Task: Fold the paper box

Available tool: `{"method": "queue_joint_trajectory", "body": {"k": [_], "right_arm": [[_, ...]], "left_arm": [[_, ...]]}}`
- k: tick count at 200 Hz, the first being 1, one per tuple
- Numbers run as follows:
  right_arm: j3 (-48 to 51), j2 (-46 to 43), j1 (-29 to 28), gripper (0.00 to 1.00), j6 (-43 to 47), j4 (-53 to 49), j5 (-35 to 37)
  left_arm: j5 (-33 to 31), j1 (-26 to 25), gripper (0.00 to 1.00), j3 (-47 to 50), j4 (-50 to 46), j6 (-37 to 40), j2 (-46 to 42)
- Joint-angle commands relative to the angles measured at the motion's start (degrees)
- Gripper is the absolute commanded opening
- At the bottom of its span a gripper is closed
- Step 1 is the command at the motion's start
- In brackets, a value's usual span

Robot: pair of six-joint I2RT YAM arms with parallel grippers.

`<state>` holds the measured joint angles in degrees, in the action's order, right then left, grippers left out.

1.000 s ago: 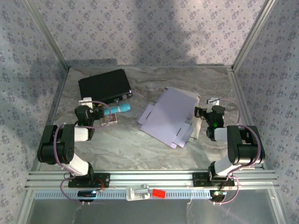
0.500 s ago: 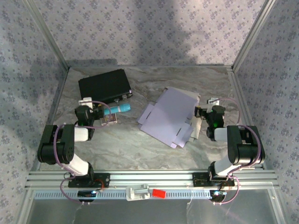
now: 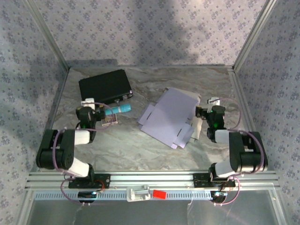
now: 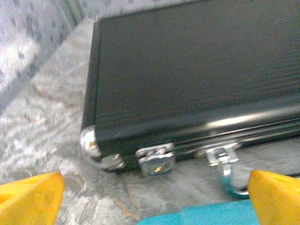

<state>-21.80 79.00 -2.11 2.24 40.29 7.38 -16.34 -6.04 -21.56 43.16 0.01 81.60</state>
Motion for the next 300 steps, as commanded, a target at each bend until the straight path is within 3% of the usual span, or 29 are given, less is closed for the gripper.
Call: {"method": "queue_joint_trajectory", "body": {"k": [1,20,27,34,43,53,65,71,83,112,153,180,236,300], "right_arm": [[-0.7,-10.7,-5.1,0.99,2.9,-3.3,10.6],[-10.2,-19.4,-10.6,0.99,2.1,-15.9,15.5],[-16.4,-20.7,-12.5,0.99,2.0,-22.4,17.3],[-23.3,-20.6,-15.0,0.99,-0.2,-29.3,21.0],[-33.2,-18.7,-16.0,0.99,-8.8,-41.3,23.6],[-43.3,-15.1,-13.9,0.99,-19.8,-56.5,20.2],[-55.0,-10.0,-10.3,0.99,-40.1,-78.1,20.1],[-58.3,-7.9,-7.2,0.99,-44.4,-83.6,14.1],[-59.9,-5.5,-1.8,0.98,-41.9,-81.8,-0.1],[-58.0,-5.9,-4.1,0.86,-42.2,-86.4,-0.7],[-42.0,-9.4,-4.0,0.75,-42.5,-87.0,-19.2],[-29.1,-10.6,-2.5,0.74,-37.7,-81.0,-30.7],[-19.3,-8.9,0.1,0.71,-35.8,-69.8,-35.8],[-19.8,-2.4,3.8,0.67,-28.4,-65.4,-38.7]], "left_arm": [[-10.5,-7.0,1.0,-1.1,-0.9,5.2,-10.1],[-16.3,-12.5,1.0,-7.3,-5.7,4.3,-16.2],[-19.5,-13.4,1.0,-12.9,-14.4,0.2,-17.5],[-19.6,-13.2,1.0,-20.9,-29.3,-7.6,-18.2],[-15.1,-10.7,1.0,-32.0,-50.6,-21.3,-17.1],[-11.2,-6.6,1.0,-40.8,-67.1,-39.0,-13.8],[5.2,0.0,1.0,-43.5,-67.9,-45.4,-10.0],[13.2,1.9,0.93,-43.9,-66.3,-47.5,-8.1],[16.3,0.7,0.86,-46.4,-68.2,-50.5,-5.4],[16.1,-9.4,0.78,-47.1,-74.3,-53.7,-3.8],[22.7,-23.1,0.62,-35.1,-69.1,-62.8,-2.7],[24.8,-29.9,0.6,-34.1,-64.8,-64.3,2.9],[30.3,-29.7,0.59,-38.9,-63.5,-61.9,13.1],[31.4,-25.4,0.52,-44.9,-65.2,-57.6,19.1]]}}
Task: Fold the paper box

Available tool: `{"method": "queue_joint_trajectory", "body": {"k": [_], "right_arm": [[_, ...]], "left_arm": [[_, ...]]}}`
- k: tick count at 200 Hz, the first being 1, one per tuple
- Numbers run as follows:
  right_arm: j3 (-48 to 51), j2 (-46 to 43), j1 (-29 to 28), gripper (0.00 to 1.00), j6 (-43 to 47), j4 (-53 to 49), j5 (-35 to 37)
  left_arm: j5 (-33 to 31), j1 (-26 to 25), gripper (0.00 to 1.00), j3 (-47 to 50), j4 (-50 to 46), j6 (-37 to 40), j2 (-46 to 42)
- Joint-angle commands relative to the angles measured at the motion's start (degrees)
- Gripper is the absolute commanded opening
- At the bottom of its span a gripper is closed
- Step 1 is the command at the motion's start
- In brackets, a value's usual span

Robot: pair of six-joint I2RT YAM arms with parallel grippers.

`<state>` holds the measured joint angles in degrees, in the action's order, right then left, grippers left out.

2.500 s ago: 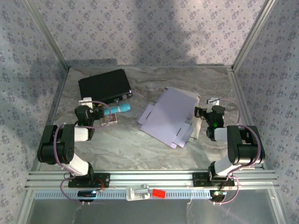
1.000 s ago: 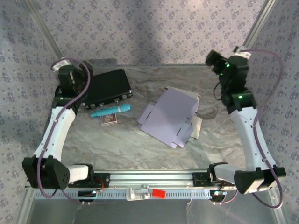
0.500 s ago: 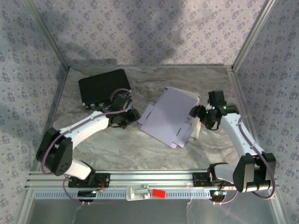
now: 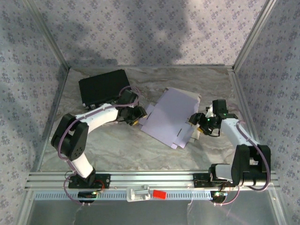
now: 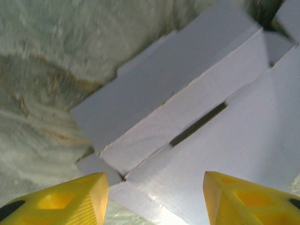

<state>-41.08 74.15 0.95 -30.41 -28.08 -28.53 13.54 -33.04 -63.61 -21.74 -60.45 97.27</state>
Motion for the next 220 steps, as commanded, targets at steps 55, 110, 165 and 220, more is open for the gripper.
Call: {"method": "queue_joint_trajectory", "body": {"k": [55,110,165,220], "right_arm": [[-3.9,8.5,1.6,0.63,3.6,6.4,-4.7],[-3.5,13.1,3.3,0.6,-3.2,15.0,-10.4],[-2.7,16.8,3.5,0.53,-10.1,21.7,-12.3],[-2.2,18.7,3.6,0.34,-17.6,28.6,-13.5]], "left_arm": [[1.1,1.8,0.46,-7.3,-0.3,4.3,8.8],[0.3,1.2,0.46,-8.8,-1.3,5.6,11.2],[0.1,0.9,0.45,-9.2,-2.2,6.8,12.8],[-0.5,0.3,0.44,-9.4,-3.4,7.9,13.9]]}}
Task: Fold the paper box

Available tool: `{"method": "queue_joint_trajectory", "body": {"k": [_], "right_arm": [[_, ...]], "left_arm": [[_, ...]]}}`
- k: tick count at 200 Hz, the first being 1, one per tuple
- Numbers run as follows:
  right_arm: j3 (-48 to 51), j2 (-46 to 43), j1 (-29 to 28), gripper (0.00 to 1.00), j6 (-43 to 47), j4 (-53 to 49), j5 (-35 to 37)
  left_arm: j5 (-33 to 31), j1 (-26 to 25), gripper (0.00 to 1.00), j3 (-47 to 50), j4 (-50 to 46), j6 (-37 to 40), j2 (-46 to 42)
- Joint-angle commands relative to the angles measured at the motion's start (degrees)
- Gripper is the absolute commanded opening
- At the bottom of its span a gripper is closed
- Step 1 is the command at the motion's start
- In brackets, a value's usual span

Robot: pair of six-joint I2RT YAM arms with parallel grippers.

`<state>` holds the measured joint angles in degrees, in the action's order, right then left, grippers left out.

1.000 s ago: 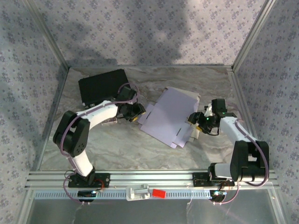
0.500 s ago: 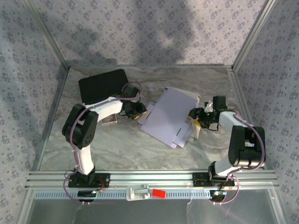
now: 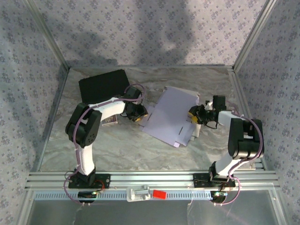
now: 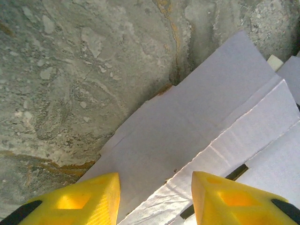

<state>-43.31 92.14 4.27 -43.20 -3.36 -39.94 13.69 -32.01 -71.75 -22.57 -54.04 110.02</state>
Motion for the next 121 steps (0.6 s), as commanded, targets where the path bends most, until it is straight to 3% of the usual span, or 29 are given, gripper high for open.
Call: {"method": "queue_joint_trajectory", "body": {"k": [1,53,121], "right_arm": [[0.0,0.6,0.3,0.34,-4.9,3.9,-2.1],[-0.5,-3.1,0.1,0.0,-7.1,2.9,-0.5],[-2.7,-8.4,0.0,0.0,-11.6,-1.6,1.4]], "left_arm": [[-0.7,-0.8,0.44,-1.3,-2.6,1.5,1.2],[-1.5,-1.0,0.44,-1.4,-3.3,2.1,0.3],[-5.5,-1.1,0.66,-3.4,-8.4,1.7,-7.4]]}}
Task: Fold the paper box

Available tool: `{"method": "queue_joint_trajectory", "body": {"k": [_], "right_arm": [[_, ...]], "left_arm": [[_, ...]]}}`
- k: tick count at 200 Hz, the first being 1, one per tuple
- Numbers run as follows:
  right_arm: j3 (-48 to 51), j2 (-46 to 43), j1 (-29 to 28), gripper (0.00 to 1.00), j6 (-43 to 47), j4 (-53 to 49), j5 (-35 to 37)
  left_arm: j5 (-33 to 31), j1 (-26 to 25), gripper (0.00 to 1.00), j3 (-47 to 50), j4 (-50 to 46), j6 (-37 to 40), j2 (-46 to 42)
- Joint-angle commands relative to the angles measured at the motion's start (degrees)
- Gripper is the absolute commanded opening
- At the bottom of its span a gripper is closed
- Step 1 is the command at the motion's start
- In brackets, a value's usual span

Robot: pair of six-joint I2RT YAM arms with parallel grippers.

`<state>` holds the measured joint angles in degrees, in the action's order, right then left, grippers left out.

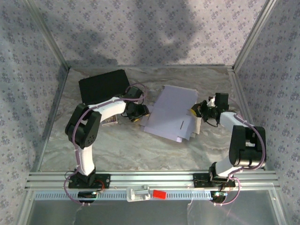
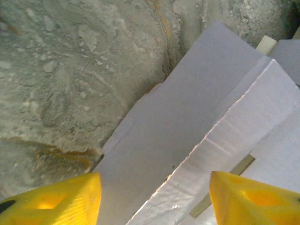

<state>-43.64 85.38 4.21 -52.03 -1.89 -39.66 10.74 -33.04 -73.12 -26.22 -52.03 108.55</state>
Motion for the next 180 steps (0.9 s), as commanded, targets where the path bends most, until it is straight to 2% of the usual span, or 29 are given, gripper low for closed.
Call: {"method": "queue_joint_trajectory", "body": {"k": [1,52,97,130,180], "right_arm": [[-2.5,-1.7,0.1,0.0,-2.9,-3.1,1.1],[-6.8,-0.8,0.1,0.0,-10.8,-6.4,1.3],[-10.8,1.2,0.1,0.0,-13.3,-10.6,0.6],[-11.7,2.1,0.2,0.0,-14.5,-12.3,0.3],[-12.6,3.1,0.7,0.0,-17.1,-14.4,-0.6]], "left_arm": [[-2.6,-0.1,0.66,-2.0,-4.8,-0.5,-6.1],[4.2,1.2,0.79,7.2,-1.3,-13.7,-16.4],[8.8,1.3,0.84,17.0,17.3,-30.1,-17.2],[6.8,-0.4,0.85,23.9,34.1,-42.2,-15.3],[5.0,-2.0,0.82,26.6,44.2,-45.3,-10.7]]}}
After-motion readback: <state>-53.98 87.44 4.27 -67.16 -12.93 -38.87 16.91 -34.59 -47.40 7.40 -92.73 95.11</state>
